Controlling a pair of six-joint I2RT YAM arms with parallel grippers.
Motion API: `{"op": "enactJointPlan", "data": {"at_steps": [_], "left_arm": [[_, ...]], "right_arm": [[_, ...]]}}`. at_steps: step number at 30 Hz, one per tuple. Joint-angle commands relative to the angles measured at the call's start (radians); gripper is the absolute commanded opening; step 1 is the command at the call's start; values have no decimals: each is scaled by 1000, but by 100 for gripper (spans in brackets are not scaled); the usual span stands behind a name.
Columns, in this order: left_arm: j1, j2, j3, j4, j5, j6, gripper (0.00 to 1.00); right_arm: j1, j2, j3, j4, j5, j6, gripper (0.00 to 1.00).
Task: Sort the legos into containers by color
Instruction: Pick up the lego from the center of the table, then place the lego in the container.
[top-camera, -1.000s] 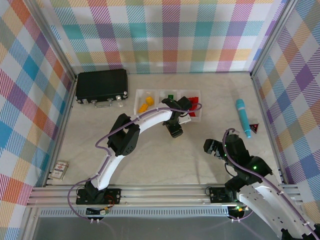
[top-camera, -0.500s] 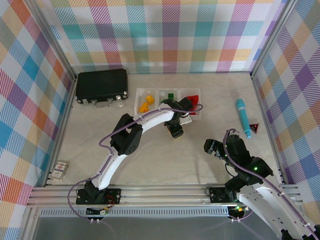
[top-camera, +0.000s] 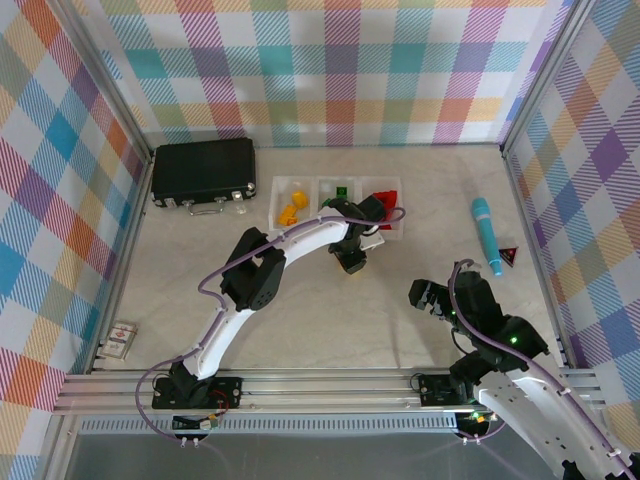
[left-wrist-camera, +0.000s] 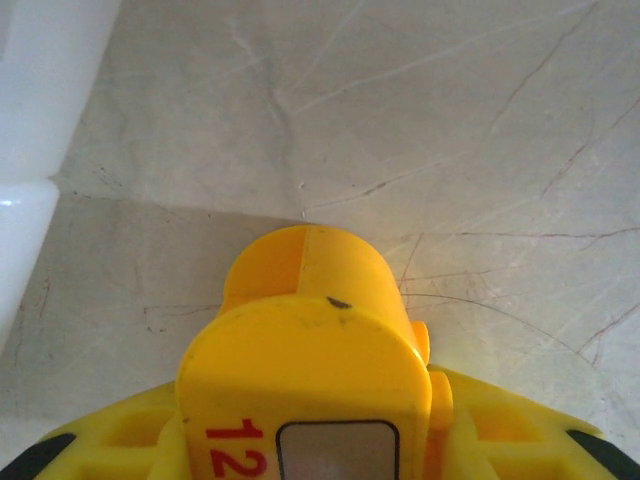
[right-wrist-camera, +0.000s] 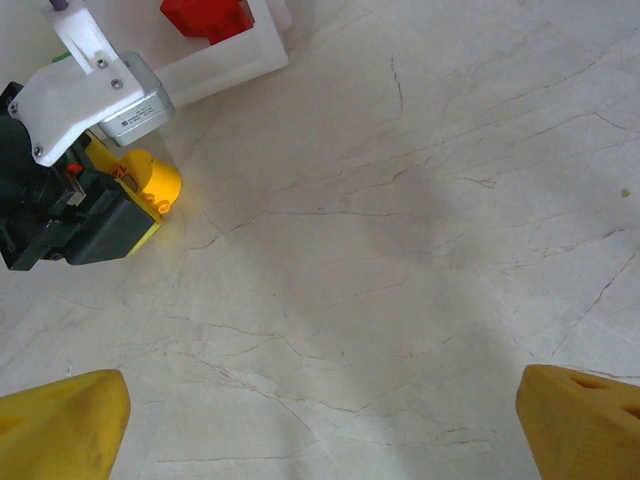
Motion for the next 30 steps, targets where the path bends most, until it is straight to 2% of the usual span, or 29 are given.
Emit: {"op": "enactJointPlan", "data": {"at_steps": [1, 7, 11, 16, 23, 30], "left_arm": [[2, -76, -47, 38, 40, -50, 24], [28, -264, -138, 159, -5, -144, 18], [117, -380, -187, 246, -15, -277, 17], [235, -476, -244, 336, -164, -424, 17], [365, -410, -160, 255, -225, -557, 18], [394, -292, -86, 232, -195, -576, 18]], "right_arm": [[-3, -18, 27, -28, 12, 16, 99], [-2, -29, 21, -36, 28, 13, 99], [-2, -28, 10, -22, 28, 10, 99], [-2, -25, -5, -4, 29, 3, 99], [-2, -19, -22, 14, 27, 2, 99], [-3, -22, -23, 6, 36, 0, 99]]}}
